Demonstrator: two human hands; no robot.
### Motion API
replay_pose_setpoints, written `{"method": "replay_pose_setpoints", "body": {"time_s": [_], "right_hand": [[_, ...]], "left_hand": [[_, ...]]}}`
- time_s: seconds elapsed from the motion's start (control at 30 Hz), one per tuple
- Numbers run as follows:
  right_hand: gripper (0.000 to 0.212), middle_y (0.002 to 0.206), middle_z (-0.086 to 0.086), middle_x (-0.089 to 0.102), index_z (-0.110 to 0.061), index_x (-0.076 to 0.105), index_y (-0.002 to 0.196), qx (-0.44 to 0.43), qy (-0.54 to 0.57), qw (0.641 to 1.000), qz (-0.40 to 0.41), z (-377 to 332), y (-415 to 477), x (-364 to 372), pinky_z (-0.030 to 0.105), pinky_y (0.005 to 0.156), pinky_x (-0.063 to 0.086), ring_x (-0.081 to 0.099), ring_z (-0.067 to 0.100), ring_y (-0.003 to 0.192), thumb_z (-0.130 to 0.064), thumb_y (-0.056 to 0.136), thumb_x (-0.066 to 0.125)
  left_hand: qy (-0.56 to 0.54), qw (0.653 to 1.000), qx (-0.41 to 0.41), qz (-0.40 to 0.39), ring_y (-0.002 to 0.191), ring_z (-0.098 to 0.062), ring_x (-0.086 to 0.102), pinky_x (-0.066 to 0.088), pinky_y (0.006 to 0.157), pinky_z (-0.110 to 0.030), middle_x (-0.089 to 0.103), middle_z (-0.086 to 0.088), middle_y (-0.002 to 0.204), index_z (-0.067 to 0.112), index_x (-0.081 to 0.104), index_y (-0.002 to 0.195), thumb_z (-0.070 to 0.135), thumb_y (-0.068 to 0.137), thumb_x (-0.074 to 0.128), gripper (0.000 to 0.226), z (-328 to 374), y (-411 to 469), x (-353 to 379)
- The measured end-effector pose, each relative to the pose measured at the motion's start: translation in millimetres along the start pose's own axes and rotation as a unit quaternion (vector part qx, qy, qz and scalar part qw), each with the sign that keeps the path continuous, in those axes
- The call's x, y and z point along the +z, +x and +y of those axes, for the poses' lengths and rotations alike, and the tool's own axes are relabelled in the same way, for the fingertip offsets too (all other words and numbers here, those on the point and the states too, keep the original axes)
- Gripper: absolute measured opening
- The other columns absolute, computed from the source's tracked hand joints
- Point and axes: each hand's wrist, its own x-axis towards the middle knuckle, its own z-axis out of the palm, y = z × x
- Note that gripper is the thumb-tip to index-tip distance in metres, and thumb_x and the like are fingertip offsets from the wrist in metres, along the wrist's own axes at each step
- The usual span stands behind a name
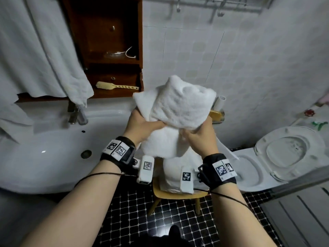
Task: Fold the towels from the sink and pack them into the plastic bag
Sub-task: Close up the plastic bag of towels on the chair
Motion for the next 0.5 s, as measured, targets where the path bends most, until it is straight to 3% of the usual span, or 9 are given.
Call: {"method": "replay_pose_setpoints", "body": {"time_s": [0.1, 0.17, 0.23, 0.27, 0.33, 0.4, 0.47, 0.5], "right_hand": [[0.098, 0.158, 0.019, 0.032, -0.009, 0.029, 0.159, -0.092, -0.090, 0.982, 0.135, -5.4, 16.7, -30.6, 0.052, 0.118, 0.038, 0.034, 0.036, 0.142, -0.013, 0.069, 0.068], [0.106, 0.167, 0.022, 0.019, -0.013, 0.026, 0.164, -0.184, -0.129, 0.955, 0.193, -18.6, 23.3, -46.7, 0.058, 0.119, 0.035, 0.027, 0.041, 0.152, -0.005, 0.065, 0.065], [0.105, 0.172, 0.021, 0.012, -0.019, 0.029, 0.165, -0.284, -0.215, 0.919, 0.168, -24.4, 32.5, -59.2, 0.065, 0.122, 0.025, 0.013, 0.041, 0.160, 0.000, 0.070, 0.070], [0.106, 0.175, 0.017, 0.007, -0.023, 0.026, 0.166, -0.317, -0.258, 0.904, 0.128, -24.3, 37.7, -61.9, 0.067, 0.126, 0.015, 0.005, 0.039, 0.162, 0.002, 0.073, 0.069], [0.114, 0.177, 0.008, 0.003, -0.030, 0.015, 0.168, -0.354, -0.330, 0.875, 0.030, -14.3, 51.3, -63.8, 0.064, 0.128, 0.001, -0.006, 0.033, 0.163, 0.001, 0.073, 0.069], [0.120, 0.175, 0.004, 0.015, -0.033, 0.008, 0.168, -0.357, -0.350, 0.865, -0.036, 1.9, 65.1, -68.8, 0.065, 0.127, 0.002, 0.000, 0.031, 0.163, -0.011, 0.071, 0.076], [0.129, 0.161, 0.004, 0.043, -0.034, 0.003, 0.167, -0.315, -0.355, 0.878, -0.065, 20.4, 79.3, -76.1, 0.065, 0.121, 0.022, 0.030, 0.031, 0.156, -0.034, 0.066, 0.083], [0.132, 0.144, 0.003, 0.058, -0.035, 0.001, 0.167, -0.285, -0.356, 0.887, -0.069, 29.0, 85.6, -79.2, 0.062, 0.112, 0.036, 0.048, 0.032, 0.141, -0.045, 0.063, 0.082]], "left_hand": [[0.192, 0.973, 0.109, 0.070, 0.103, -0.017, 0.067, 0.050, 0.082, -0.026, 0.071, 0.007, 0.113, 0.023, 0.059, 0.128, 0.035, 0.067, 0.092, 0.070, 40.9, 2.1, 46.8], [0.246, 0.946, 0.192, 0.093, 0.108, -0.029, 0.068, 0.047, 0.083, -0.028, 0.072, -0.005, 0.121, 0.027, 0.041, 0.148, 0.034, 0.080, 0.081, 0.080, 61.5, 4.3, 72.5], [0.315, 0.915, 0.235, 0.097, 0.103, -0.038, 0.068, 0.054, 0.087, -0.042, 0.071, -0.016, 0.116, 0.028, 0.018, 0.159, 0.034, 0.083, 0.073, 0.094, 68.4, 15.5, 100.9], [0.382, 0.885, 0.246, 0.099, 0.099, -0.039, 0.068, 0.055, 0.088, -0.045, 0.070, -0.018, 0.111, 0.023, 0.018, 0.159, 0.031, 0.084, 0.071, 0.092, 67.2, 23.7, 113.8], [0.503, 0.815, 0.273, 0.087, 0.101, -0.033, 0.066, 0.049, 0.095, -0.043, 0.068, -0.015, 0.114, 0.016, 0.041, 0.151, 0.027, 0.088, 0.063, 0.067, 63.5, 34.7, 135.1], [0.568, 0.771, 0.283, 0.045, 0.107, -0.029, 0.064, 0.045, 0.100, -0.038, 0.068, -0.011, 0.120, 0.017, 0.060, 0.136, 0.023, 0.089, 0.065, 0.047, 63.4, 37.0, 150.8], [0.573, 0.765, 0.292, -0.001, 0.103, -0.028, 0.062, 0.043, 0.093, -0.036, 0.067, -0.008, 0.110, 0.017, 0.067, 0.119, 0.020, 0.082, 0.078, 0.039, 60.2, 35.0, 157.1], [0.562, 0.771, 0.299, -0.012, 0.100, -0.029, 0.061, 0.042, 0.088, -0.036, 0.065, -0.006, 0.104, 0.018, 0.064, 0.117, 0.019, 0.077, 0.083, 0.044, 57.5, 33.1, 158.3]]}}
